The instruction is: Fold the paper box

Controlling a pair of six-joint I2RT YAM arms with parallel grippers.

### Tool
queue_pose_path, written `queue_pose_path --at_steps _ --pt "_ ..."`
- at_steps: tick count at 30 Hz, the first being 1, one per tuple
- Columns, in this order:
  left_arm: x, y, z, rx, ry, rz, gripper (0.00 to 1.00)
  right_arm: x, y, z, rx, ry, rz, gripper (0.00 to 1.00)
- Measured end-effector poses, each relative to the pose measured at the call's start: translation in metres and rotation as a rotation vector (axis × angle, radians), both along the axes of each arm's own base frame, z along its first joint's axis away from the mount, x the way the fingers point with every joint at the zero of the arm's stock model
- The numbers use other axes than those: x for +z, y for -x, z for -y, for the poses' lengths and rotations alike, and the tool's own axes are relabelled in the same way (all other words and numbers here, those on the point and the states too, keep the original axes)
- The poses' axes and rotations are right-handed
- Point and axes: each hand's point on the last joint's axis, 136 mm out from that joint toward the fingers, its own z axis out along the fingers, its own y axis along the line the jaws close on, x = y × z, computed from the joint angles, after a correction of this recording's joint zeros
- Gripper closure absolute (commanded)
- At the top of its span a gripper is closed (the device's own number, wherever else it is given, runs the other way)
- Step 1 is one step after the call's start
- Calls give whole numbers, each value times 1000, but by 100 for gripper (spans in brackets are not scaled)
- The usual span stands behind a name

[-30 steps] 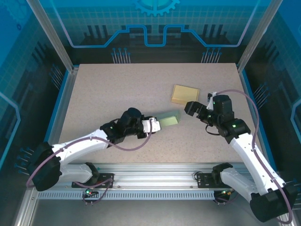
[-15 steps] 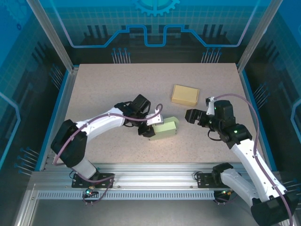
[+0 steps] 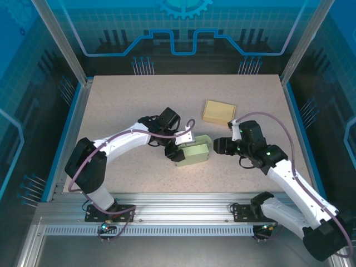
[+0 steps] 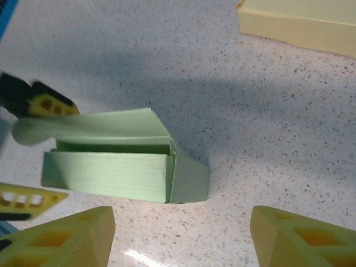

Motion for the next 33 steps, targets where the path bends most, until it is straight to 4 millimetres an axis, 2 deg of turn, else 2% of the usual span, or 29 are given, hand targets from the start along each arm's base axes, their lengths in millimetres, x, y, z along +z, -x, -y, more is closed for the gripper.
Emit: queue_pose_path --at_steps 5,9,13,18,23,28,33 --pt "16 -1 -4 10 36 81 34 -7 -9 -9 35 112 -6 40" --pt "23 -2 -4 13 56 115 33 0 -24 -17 66 165 20 42" --pt "22 -1 -3 12 55 115 24 3 -35 -24 109 200 36 43" --pt "20 6 2 -10 55 115 16 -7 -42 -30 153 241 18 44" --pt "17 8 6 -23 40 134 16 -14 -43 -33 187 250 2 44" --pt "13 2 6 -14 13 168 16 -20 -47 -37 209 250 -21 45" --pt "7 0 5 -6 -14 173 11 -28 -50 -36 218 249 -43 48"
